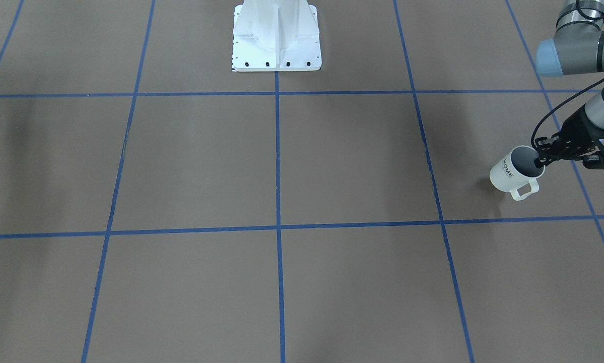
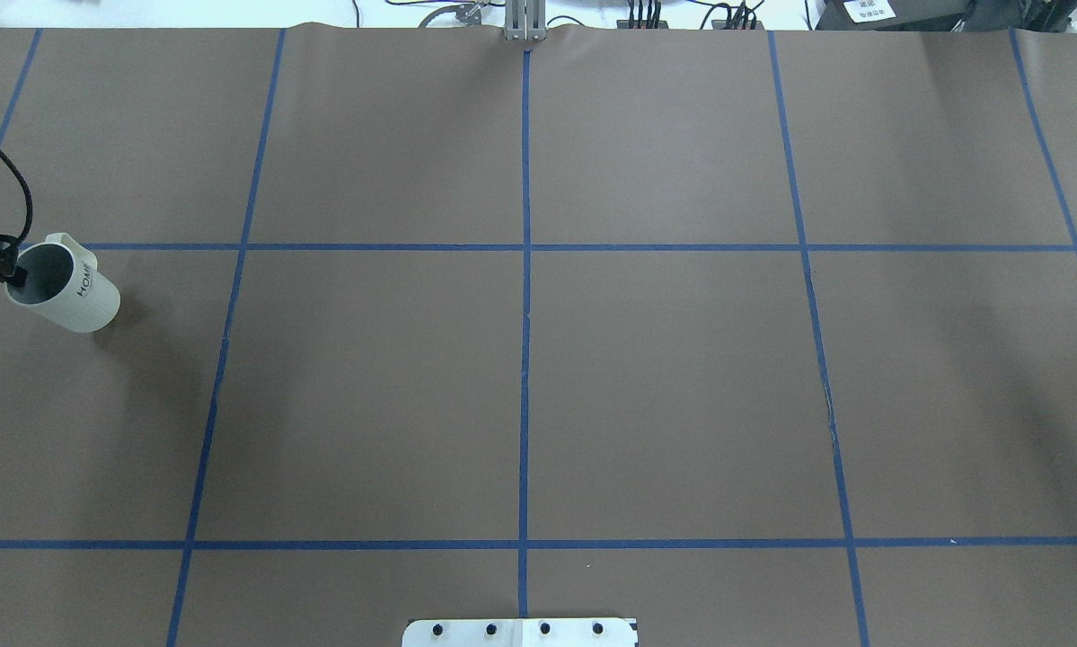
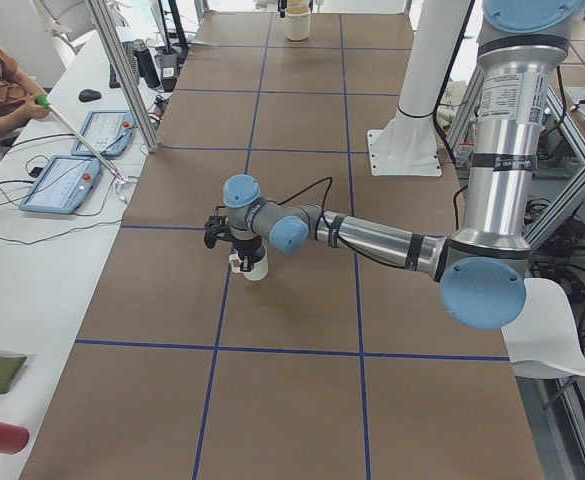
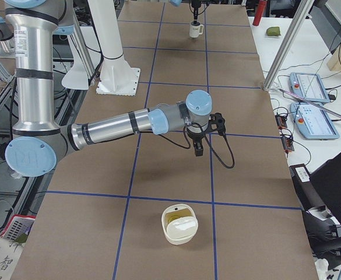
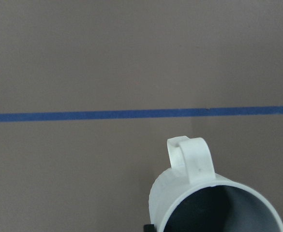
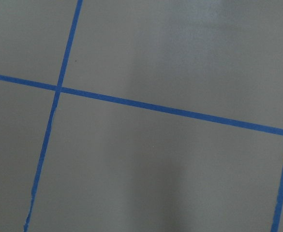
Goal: Left arm hands cup to right arm to dump lemon
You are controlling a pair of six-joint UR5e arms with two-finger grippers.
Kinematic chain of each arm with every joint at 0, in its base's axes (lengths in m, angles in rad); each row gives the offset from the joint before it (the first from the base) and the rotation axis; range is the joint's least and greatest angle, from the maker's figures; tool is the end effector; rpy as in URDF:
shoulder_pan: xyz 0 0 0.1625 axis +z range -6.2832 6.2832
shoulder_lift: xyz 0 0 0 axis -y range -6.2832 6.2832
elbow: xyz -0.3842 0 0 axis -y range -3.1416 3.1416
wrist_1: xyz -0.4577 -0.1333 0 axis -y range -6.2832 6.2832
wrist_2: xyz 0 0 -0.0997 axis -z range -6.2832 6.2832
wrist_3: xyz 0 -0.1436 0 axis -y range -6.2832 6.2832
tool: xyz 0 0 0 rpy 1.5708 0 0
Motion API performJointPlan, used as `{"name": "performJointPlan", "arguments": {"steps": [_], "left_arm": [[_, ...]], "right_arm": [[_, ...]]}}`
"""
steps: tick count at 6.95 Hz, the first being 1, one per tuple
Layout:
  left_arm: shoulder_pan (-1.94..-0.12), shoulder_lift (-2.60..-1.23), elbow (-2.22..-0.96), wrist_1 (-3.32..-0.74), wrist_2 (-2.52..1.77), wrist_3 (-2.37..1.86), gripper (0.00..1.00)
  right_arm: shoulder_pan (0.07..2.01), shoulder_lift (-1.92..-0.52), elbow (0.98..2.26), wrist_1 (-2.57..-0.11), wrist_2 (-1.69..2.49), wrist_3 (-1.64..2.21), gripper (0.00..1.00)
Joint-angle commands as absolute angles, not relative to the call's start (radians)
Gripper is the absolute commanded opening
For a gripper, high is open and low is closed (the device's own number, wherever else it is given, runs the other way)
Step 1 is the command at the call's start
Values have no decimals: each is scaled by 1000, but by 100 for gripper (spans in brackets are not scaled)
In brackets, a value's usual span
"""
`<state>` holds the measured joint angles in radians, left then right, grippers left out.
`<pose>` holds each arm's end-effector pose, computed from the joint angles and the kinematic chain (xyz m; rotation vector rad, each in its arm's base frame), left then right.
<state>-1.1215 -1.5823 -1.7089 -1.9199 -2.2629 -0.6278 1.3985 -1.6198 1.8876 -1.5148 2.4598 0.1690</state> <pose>0.2220 -0.5562 0.5279 0.0632 0.8259 0.0044 -0.0721 -0.5415 0.4792 0.1481 -0.9196 -0.1469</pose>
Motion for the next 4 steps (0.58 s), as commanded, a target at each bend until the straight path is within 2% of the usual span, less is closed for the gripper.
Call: {"name": "performJointPlan", "arguments": {"steps": [1,2,3,4], "left_arm": [[-1108,-1513,-1768,-1930,-2266,-637,7],[-1077,-1511,-1770,-1927,-2266,-635,51],[-1069,-1499,-1772,-1928,-2257,-634,100],[-1069,-1490,-1781,-1930,-2253,-632,100]], "right_arm": [[1410,-1679,1922,-1519,2454,161,100],[1411,-1706,1921,-1526,2447,172,100],[1422,-1709,1922,-1528,2451,181,100],[1440,-1721,1922,-1525,2457,181,100]]}}
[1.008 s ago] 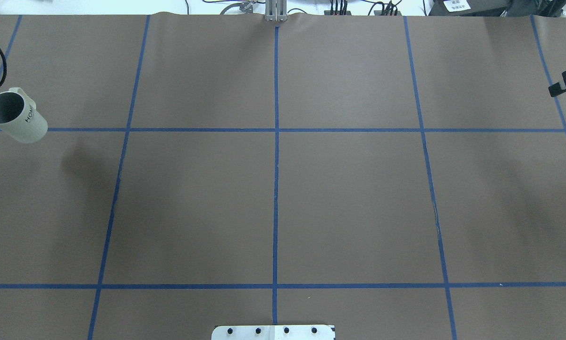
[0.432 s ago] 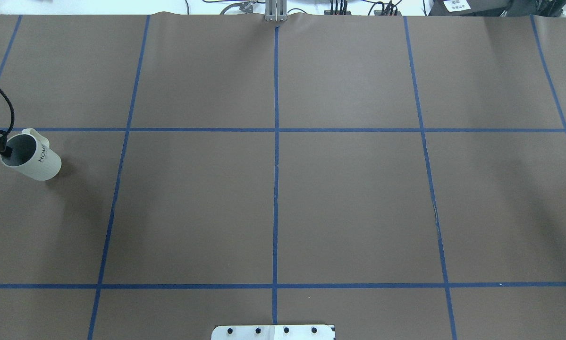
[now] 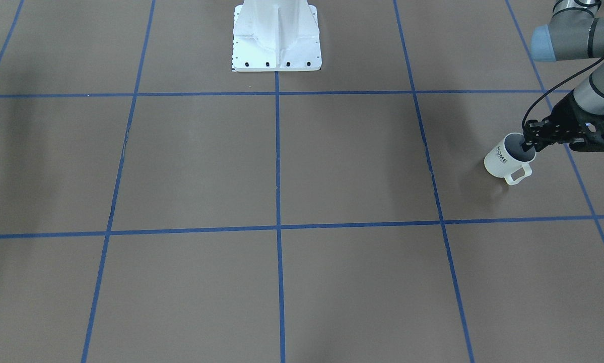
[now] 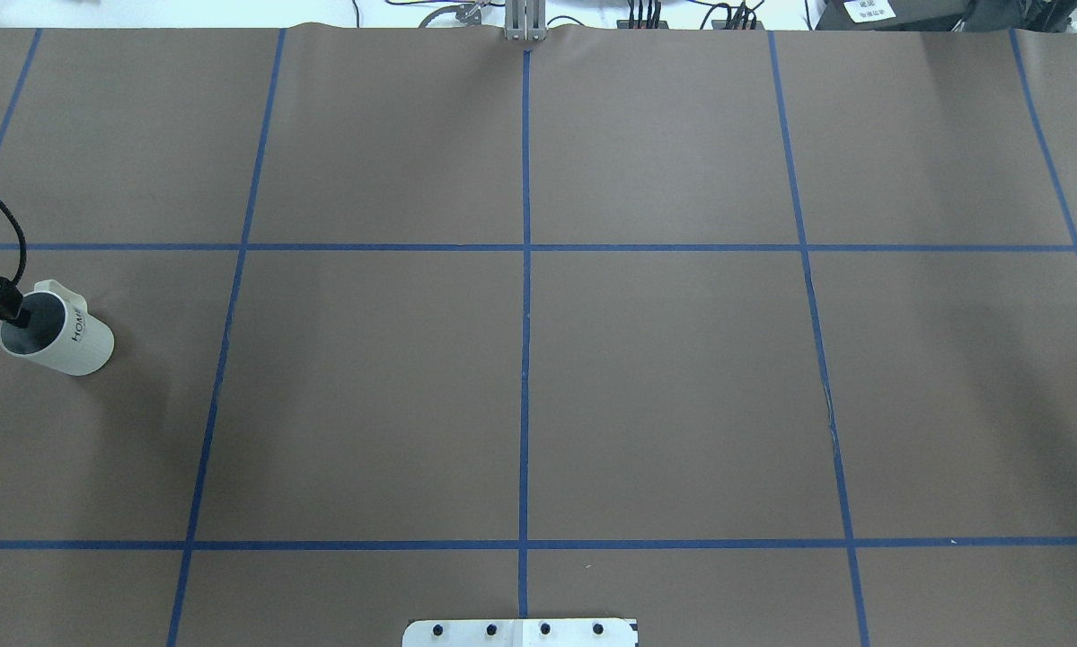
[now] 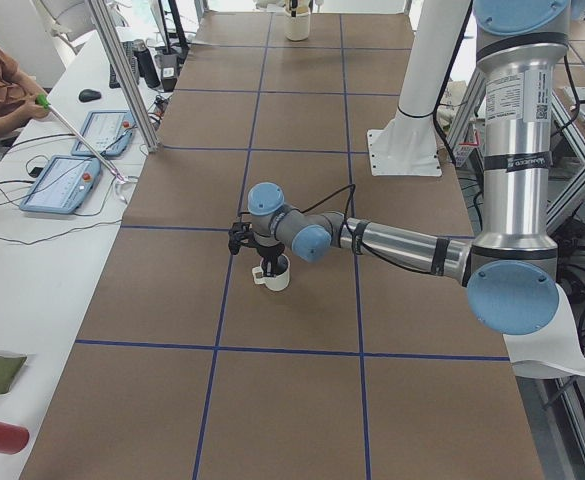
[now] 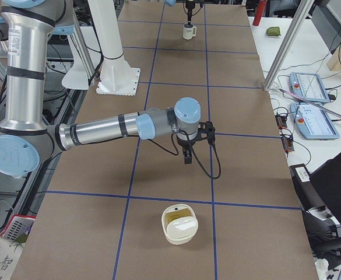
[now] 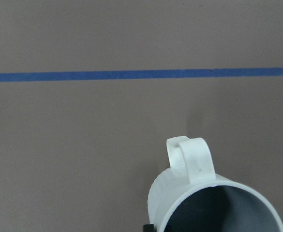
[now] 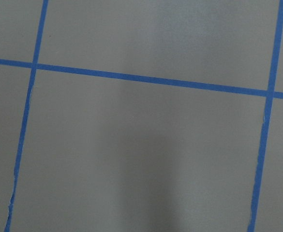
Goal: Left arm hands cup to right arm to dump lemon
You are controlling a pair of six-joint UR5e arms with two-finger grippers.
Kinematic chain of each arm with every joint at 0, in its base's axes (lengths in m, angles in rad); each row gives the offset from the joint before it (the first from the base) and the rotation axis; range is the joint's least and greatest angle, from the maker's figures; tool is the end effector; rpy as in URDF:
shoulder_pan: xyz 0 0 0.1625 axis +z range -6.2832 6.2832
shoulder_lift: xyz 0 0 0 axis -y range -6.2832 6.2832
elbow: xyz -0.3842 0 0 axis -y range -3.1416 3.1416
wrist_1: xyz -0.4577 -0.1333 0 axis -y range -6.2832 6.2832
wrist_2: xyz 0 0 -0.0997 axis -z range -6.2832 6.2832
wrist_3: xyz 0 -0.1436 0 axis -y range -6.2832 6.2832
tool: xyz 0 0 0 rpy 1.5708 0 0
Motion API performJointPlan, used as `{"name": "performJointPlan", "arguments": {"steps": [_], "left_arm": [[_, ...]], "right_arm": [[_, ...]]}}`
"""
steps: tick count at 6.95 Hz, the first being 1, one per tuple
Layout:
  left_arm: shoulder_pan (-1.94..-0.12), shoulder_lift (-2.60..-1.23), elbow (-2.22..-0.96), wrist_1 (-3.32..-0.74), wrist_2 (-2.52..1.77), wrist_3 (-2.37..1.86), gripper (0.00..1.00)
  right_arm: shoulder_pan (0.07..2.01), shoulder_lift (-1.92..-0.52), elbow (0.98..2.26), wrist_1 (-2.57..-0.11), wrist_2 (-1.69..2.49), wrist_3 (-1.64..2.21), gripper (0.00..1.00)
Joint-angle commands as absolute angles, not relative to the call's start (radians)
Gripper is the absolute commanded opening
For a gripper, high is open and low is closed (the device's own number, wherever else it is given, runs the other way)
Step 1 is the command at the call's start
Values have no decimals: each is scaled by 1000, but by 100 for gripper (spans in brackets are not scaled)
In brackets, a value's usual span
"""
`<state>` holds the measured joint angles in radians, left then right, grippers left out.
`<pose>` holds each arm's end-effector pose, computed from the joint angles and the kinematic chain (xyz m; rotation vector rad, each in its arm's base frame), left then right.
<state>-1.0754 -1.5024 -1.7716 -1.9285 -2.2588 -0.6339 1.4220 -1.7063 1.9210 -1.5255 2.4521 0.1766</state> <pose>0.2328 -0.5194 0.5363 0.0368 0.8201 0.0379 -0.0541 -0.5128 0.5083 0.0978 -0.9038 -0.0887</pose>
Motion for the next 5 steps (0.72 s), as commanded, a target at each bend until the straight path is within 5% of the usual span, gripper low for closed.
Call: {"name": "performJointPlan", "arguments": {"steps": [1,5], "left_arm": [[-1069,-1488,-1790,-1928,-2255,-632,100],[-1148,-1556,-1793,-1748,-2255,-299,100]], "right_arm": [[1454,-1729,1925,-1517,2464,181,100],[1508,-1729,1896,-1531,2451,180,100]]}}
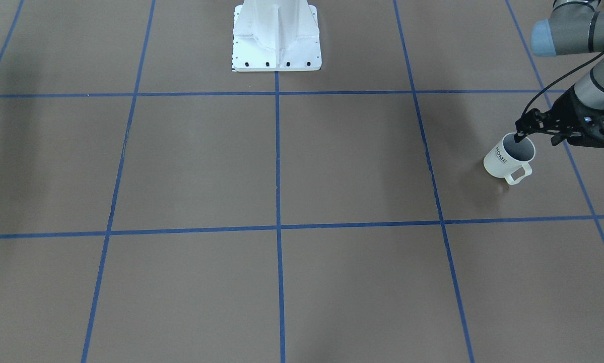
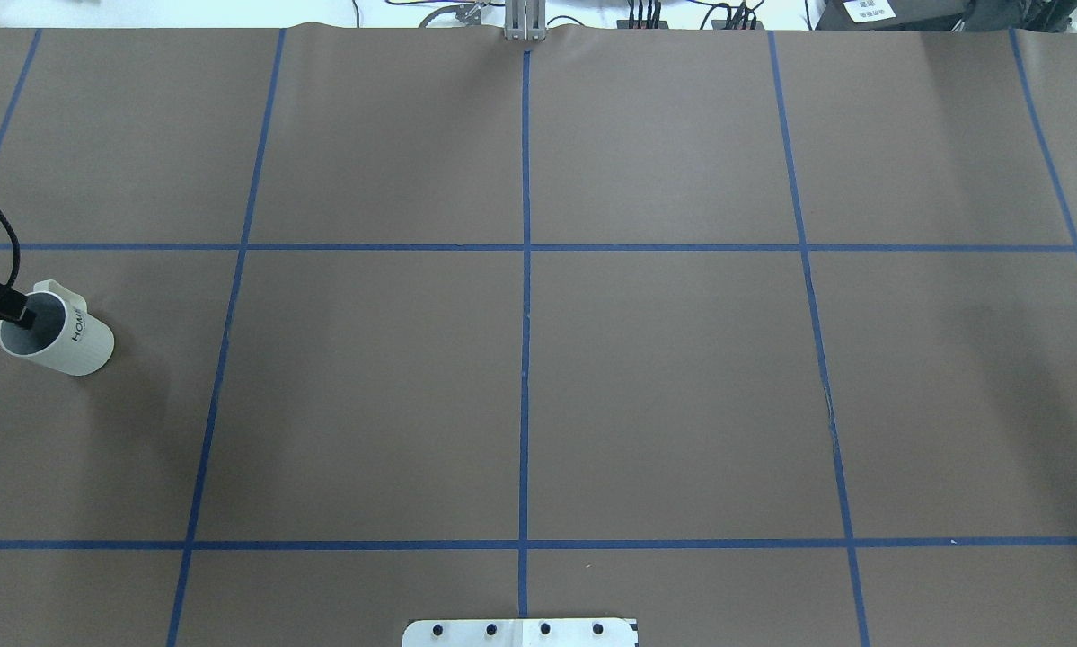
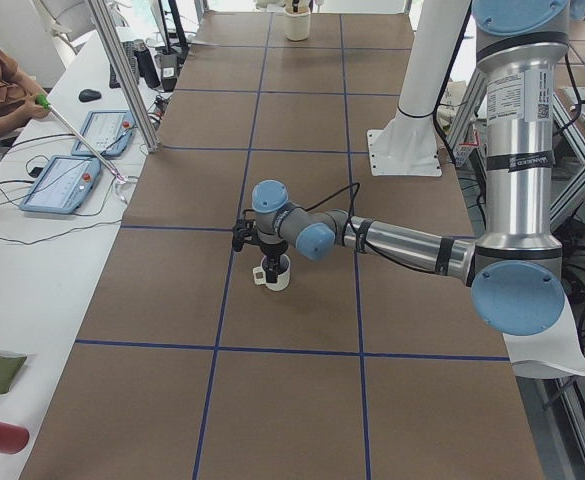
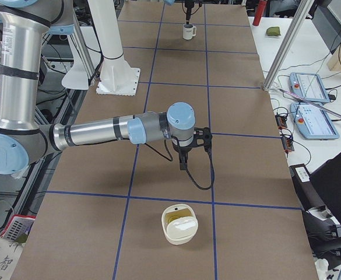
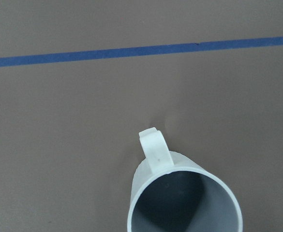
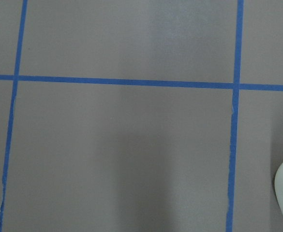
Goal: Left arm hands cup to right arm to dump lemon
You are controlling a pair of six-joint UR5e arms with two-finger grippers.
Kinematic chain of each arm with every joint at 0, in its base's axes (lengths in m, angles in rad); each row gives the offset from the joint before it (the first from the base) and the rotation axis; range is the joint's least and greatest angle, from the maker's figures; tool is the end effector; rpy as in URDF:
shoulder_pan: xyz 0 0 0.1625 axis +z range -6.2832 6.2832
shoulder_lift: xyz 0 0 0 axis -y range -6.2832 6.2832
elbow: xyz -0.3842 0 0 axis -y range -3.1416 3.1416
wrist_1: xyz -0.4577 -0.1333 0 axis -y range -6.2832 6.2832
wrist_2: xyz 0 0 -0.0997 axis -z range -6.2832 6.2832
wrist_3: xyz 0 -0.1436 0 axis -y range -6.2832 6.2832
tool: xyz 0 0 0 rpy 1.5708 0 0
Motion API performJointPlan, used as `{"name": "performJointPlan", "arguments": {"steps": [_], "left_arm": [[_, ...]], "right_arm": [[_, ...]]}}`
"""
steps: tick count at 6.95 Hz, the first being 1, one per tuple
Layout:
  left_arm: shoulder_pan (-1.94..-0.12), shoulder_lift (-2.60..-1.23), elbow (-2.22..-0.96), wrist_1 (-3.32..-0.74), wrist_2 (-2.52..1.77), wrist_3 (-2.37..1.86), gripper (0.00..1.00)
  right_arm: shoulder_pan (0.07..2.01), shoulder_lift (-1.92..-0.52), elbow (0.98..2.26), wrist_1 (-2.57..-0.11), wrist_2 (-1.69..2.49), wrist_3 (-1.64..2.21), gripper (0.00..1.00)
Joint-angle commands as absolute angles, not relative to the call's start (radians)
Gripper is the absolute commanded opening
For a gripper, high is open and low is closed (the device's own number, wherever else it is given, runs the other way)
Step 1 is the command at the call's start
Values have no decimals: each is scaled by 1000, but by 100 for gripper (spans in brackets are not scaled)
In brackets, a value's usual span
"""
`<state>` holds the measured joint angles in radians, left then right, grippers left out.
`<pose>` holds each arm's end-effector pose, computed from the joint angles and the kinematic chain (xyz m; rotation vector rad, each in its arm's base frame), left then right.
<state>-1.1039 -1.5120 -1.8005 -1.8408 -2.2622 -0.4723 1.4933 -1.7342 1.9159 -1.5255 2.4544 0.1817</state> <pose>0.2174 -0.5241 0.5257 0.0696 0.7978 0.1473 -0.0169 -0.5055 0.5252 0.0965 -0.8993 -0.0033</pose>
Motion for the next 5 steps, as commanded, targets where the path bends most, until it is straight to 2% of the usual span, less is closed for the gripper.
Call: {"name": "performJointPlan", "arguments": {"steps": [1,3,5], "left_arm": [[-1204,-1571,-1775,-1699,-2258,-173,100],[-1378,-1580,-1711,-1683,-2273,-25,100],[-1495,-1601,-1585,-1683,-2412,62,100]], "right_arm": [[1515,-1726,1869,-1529,2453,160,100],[1555,-1695,1772,-1531,2454,36,100],[1586,-1700,1770,-1531,2451,12,100]]}}
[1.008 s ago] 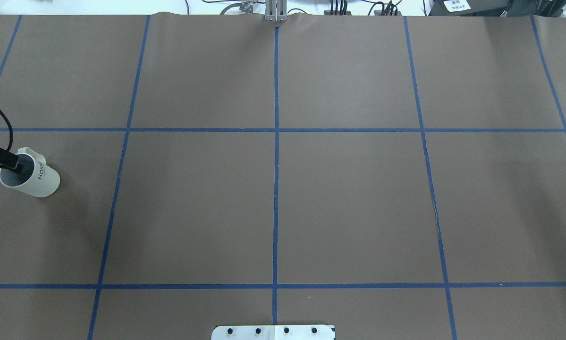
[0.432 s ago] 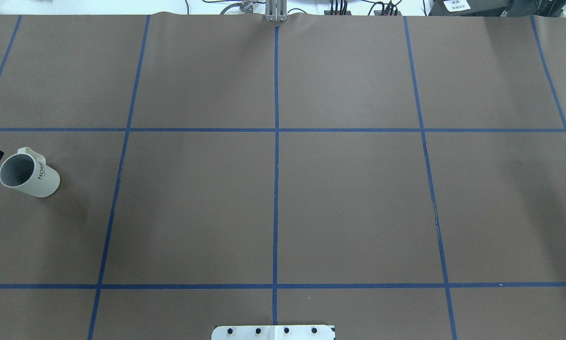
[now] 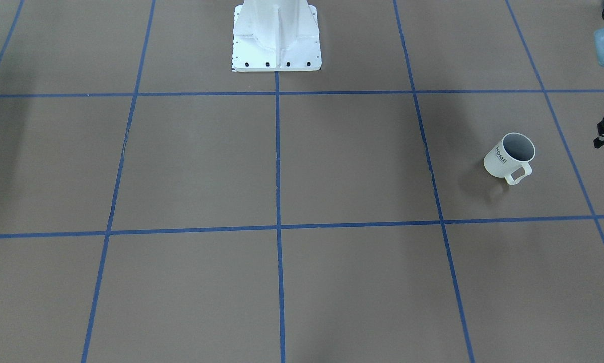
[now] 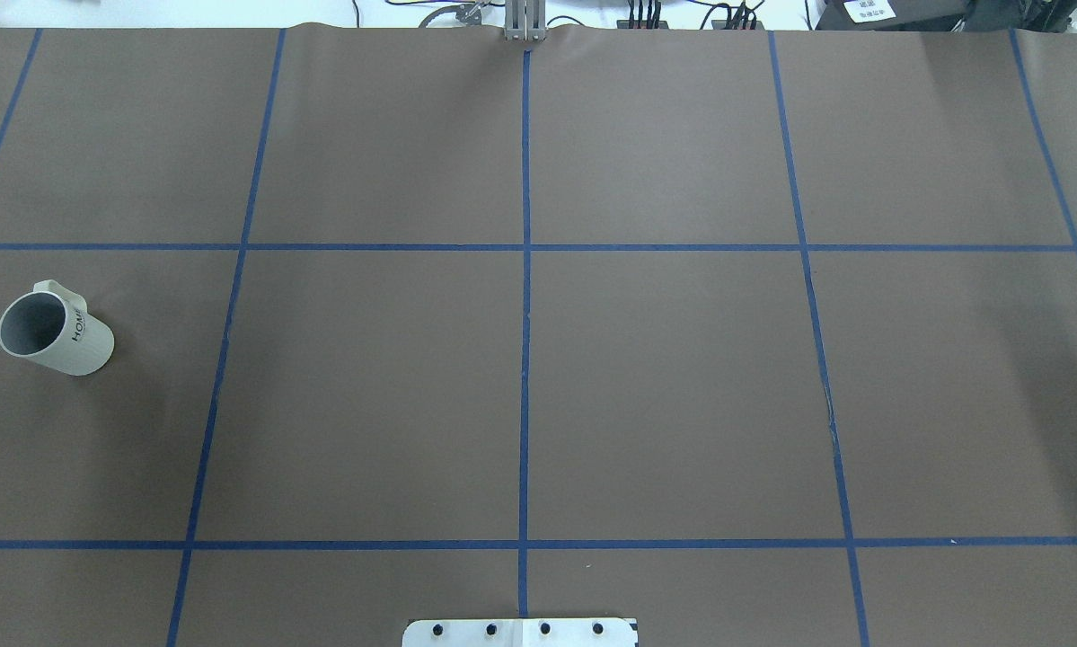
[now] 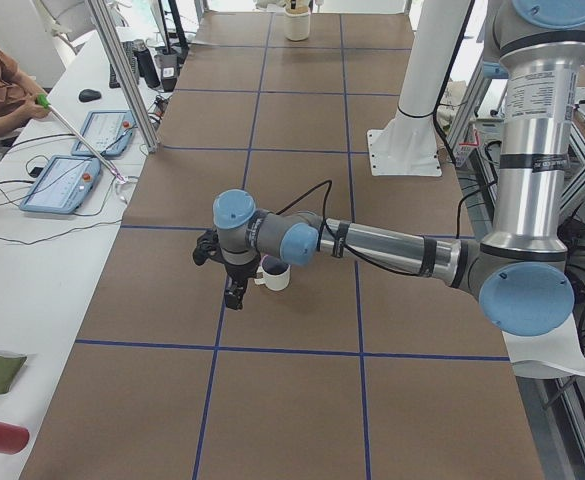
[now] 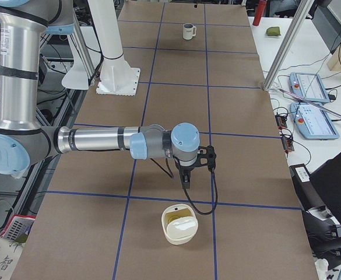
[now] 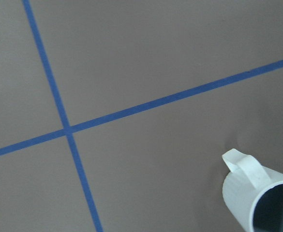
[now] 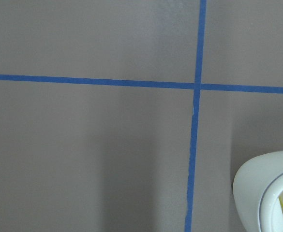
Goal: Left arm hands cup to right arm to dump lemon
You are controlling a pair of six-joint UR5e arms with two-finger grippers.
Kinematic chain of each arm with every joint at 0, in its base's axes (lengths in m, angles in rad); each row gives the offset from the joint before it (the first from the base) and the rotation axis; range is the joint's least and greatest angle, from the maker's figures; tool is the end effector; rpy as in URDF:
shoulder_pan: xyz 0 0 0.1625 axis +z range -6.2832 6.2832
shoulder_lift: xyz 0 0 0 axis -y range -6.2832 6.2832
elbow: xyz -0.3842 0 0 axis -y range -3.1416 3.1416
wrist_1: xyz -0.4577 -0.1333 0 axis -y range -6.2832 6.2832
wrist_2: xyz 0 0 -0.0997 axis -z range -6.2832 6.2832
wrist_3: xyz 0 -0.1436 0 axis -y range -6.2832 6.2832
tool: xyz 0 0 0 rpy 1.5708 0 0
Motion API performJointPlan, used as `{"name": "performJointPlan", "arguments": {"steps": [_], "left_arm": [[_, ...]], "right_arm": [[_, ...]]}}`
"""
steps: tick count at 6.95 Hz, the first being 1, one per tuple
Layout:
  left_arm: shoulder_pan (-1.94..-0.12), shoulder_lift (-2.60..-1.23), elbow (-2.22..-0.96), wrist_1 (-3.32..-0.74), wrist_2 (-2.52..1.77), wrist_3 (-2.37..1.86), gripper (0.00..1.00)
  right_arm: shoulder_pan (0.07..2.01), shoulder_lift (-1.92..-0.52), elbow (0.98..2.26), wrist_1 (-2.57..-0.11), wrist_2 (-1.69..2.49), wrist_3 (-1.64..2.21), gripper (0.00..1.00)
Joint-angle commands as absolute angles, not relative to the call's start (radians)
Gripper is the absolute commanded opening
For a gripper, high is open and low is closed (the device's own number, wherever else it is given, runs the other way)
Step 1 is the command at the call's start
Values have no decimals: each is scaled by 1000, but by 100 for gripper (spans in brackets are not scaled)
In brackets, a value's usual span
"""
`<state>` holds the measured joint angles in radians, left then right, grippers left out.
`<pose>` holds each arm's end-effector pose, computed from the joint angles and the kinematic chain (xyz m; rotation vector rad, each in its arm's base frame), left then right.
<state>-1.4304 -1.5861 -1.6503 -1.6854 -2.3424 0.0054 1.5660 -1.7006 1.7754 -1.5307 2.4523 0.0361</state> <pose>0.0484 -0.5794 0.5833 0.1469 0.7818 0.2188 0.0200 -0.5163 0.5886 0.0893 -0.8824 -0.0214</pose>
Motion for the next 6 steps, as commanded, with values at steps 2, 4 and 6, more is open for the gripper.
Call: {"name": "performJointPlan", "arguments": {"steps": [2,4,6], "left_arm": [[-1497,-1560,-1550,-1704,-2382,72,100],[-1497,-1568,-1558,-1727,-2289,60,100],[-1517,-1556,-1659,-1669,-2289,60,100]], "right_arm": [[1594,-1710,1776,-1529,2451,8,100],[1597,-1707,1770,-1526,2434,20,100],[1597,-1703,1772,-1531,2410,23,100]]}}
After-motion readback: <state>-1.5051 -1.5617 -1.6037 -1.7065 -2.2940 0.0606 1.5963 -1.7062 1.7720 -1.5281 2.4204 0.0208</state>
